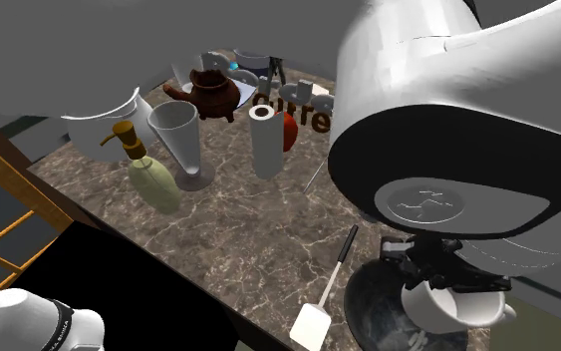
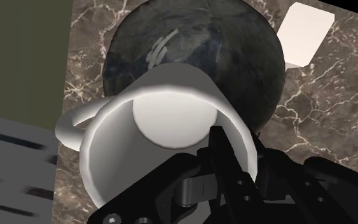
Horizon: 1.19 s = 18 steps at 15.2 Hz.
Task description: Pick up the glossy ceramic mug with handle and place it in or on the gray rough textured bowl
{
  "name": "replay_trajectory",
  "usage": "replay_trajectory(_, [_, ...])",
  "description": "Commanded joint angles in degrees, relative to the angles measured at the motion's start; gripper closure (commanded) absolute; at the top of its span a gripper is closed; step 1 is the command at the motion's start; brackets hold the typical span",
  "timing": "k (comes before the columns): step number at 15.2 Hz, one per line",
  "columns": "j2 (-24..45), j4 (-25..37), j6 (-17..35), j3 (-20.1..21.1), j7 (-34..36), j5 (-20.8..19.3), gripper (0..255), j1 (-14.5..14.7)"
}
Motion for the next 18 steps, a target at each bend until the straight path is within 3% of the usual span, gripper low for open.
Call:
replay_trajectory(1, [0.2, -1.4, 1.5, 0.1, -0.3, 0.3, 255, 0.2])
replay_trajectory(9, [1.4, -5.9, 6.8, 0.9, -1.5, 1.7, 255, 0.3])
replay_trajectory(17, [1.4, -5.9, 6.8, 0.9, -1.5, 1.7, 255, 0.3])
replay_trajectory(18, [1.4, -5.9, 6.8, 0.9, -1.5, 1.7, 0, 0.3])
